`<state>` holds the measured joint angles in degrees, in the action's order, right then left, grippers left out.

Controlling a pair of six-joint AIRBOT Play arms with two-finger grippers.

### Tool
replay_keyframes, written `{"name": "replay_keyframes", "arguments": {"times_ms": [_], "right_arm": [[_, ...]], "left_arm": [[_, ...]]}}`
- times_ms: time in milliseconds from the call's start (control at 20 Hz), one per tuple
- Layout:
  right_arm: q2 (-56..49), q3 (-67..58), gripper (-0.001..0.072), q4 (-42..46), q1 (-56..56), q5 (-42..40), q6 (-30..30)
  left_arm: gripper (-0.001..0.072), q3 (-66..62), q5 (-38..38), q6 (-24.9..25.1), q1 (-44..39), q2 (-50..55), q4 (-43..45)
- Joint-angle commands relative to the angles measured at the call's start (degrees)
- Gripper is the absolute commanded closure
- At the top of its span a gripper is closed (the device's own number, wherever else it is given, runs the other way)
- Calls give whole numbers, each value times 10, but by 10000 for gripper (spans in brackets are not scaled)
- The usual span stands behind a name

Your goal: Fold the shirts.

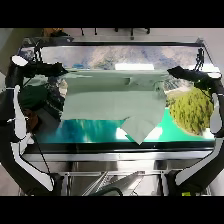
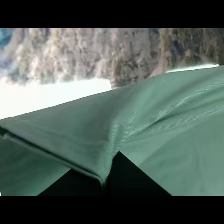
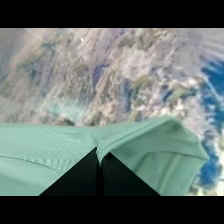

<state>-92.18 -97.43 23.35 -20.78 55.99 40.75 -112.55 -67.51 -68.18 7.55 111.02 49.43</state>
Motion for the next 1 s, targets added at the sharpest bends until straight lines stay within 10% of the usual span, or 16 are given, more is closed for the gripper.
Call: {"name": "replay_keyframes", "arguments": {"times_ms": [0, 650, 700, 750, 950], "right_arm": [[-9, 4, 694, 110, 2, 42, 35], [-12, 125, 691, 109, 3, -16, 21], [-7, 125, 612, 110, 2, -15, 21], [5, 125, 423, 110, 2, -10, 21], [93, 125, 330, 124, -21, 19, 47]], "left_arm": [[695, -15, -15, -7, -12, 16, 79], [686, 88, 86, -10, -26, 66, 138], [450, 88, 70, -10, -24, 60, 138], [58, 88, 49, -12, -23, 52, 139], [7, 89, -49, -48, 12, -3, 140]]}}
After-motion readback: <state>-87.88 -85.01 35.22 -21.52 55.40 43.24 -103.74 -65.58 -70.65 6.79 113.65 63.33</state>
